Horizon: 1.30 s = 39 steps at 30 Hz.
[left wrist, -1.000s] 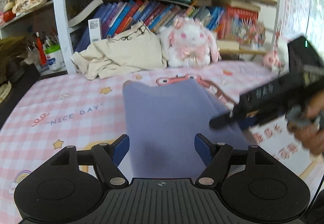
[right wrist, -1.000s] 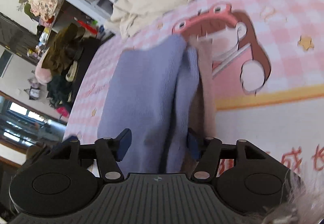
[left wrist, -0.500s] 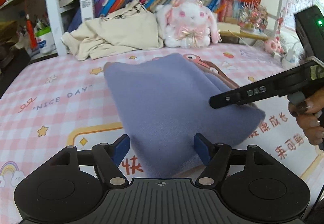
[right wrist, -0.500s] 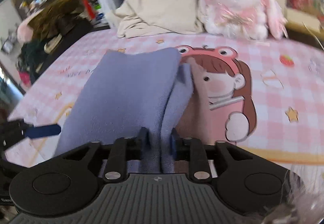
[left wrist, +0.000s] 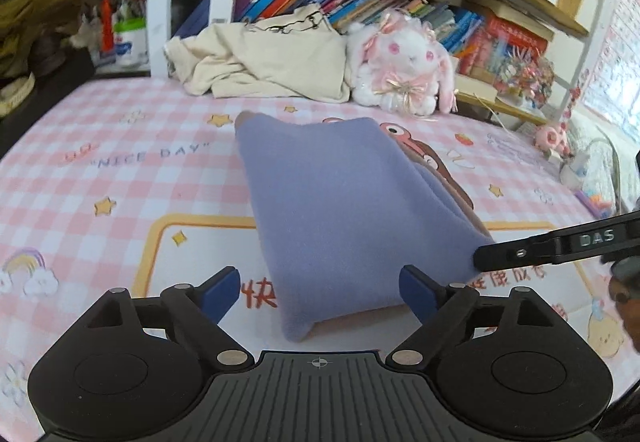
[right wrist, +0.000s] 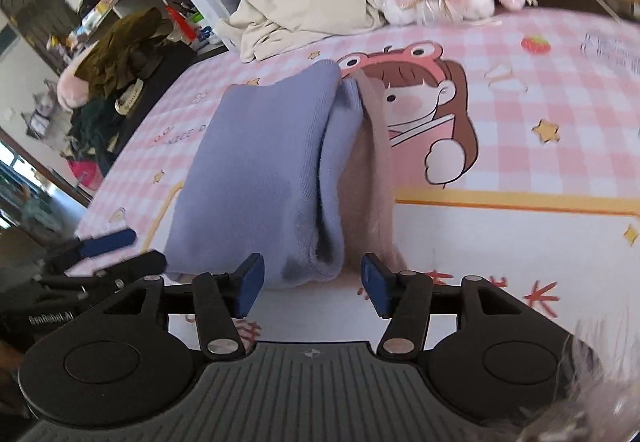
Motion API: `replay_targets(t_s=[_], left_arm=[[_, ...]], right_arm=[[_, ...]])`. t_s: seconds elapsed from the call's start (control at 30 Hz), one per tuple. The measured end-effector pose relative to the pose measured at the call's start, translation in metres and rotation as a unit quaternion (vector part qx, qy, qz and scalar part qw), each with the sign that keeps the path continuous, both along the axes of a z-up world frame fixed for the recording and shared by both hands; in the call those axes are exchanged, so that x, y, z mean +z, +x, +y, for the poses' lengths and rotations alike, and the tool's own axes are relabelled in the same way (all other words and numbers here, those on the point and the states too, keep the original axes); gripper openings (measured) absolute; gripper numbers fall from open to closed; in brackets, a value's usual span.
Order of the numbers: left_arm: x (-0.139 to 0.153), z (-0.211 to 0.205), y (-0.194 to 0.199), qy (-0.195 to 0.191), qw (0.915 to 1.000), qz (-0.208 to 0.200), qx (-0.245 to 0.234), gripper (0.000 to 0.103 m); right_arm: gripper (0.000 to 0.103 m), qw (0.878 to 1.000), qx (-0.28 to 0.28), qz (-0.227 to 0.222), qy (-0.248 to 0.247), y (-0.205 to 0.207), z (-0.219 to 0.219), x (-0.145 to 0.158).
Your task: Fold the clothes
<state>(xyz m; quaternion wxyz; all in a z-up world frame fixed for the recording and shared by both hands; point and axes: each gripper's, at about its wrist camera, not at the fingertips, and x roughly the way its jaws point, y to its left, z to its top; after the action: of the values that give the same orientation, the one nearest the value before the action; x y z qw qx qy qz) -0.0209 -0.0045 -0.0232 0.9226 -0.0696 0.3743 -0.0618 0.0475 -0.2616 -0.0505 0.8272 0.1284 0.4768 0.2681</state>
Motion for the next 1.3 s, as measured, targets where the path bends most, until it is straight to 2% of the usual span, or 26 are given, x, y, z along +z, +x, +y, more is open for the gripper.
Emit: replay_targets(t_s=[0.03,0.07,0.1,0.13,0.17,0.2,0.27,0.33,0.4,0.43,0.5,0.6,0.67,0.8,0.97,1.2,1.3], left_arm=[[0.0,0.0,-0.001,-0.006,1.0,-0.001,0.006,0.089],[0.0,-0.001,-0.003,-0.011,0.9998,-0.003,0.014,0.089],[0.0,-0.001,-0.004,-0.013,0.9997,-0.004,0.022,0.089],[0.001,-0.001,-0.006,-0.012,0.9995,-0.005,0.029,0.089],[0.002,-0.002,-0.008,-0.01,0.9993,-0.008,0.036,0.089],[0.004,-0.003,-0.012,-0.005,0.999,-0.013,0.042,0.089],[0.005,-0.004,-0.02,-0.003,0.9984,-0.021,0.052,0.089],[0.004,-0.005,-0.024,-0.012,0.9975,-0.019,0.067,0.089],[0.002,-0.005,-0.027,-0.025,0.9964,-0.013,0.08,0.089],[0.002,-0.005,-0.028,-0.03,0.9959,-0.011,0.085,0.089],[0.002,-0.006,-0.029,-0.036,0.9952,-0.008,0.091,0.089],[0.002,-0.008,-0.031,-0.045,0.9939,-0.004,0.101,0.089],[0.002,-0.007,-0.028,-0.051,0.9927,0.004,0.11,0.089],[0.0,-0.005,-0.017,-0.06,0.9904,0.024,0.122,0.089],[-0.008,0.004,0.009,-0.075,0.9871,0.061,0.128,0.089],[-0.02,0.03,0.037,-0.141,0.9779,0.069,0.138,0.088],[-0.026,0.043,0.051,-0.185,0.9721,0.074,0.124,0.088]], right_arm=[[0.035,1.0,-0.001,0.003,0.002,0.005,0.003,-0.003],[0.021,1.0,0.0,0.003,-0.002,0.011,0.006,-0.005],[0.014,1.0,0.007,-0.002,-0.01,0.015,0.011,-0.006],[0.013,0.999,0.021,-0.025,-0.024,0.014,0.017,0.0],[0.012,0.996,0.036,-0.073,-0.035,0.005,0.02,0.012],[0.012,0.99,0.053,-0.126,-0.044,-0.006,0.023,0.025],[0.012,0.978,0.084,-0.188,-0.04,-0.025,0.022,0.042],[0.012,0.984,0.074,-0.151,-0.056,-0.016,0.021,0.028],[0.012,0.989,0.055,-0.101,-0.091,0.006,0.02,-0.005],[0.013,0.991,0.048,-0.08,-0.093,0.014,0.018,-0.017],[0.014,0.993,0.053,-0.072,-0.078,0.017,0.014,-0.015],[0.028,0.993,0.062,-0.073,-0.062,0.019,0.008,-0.007],[0.054,0.993,0.067,-0.083,-0.052,0.018,0.004,0.001],[0.066,0.992,0.071,-0.084,-0.054,0.026,-0.002,0.006],[0.072,0.994,0.062,-0.052,-0.072,0.049,-0.002,-0.003],[0.076,0.998,0.033,0.006,-0.047,0.076,0.003,-0.017],[0.076,0.999,0.011,0.024,-0.033,0.08,0.005,-0.021]])
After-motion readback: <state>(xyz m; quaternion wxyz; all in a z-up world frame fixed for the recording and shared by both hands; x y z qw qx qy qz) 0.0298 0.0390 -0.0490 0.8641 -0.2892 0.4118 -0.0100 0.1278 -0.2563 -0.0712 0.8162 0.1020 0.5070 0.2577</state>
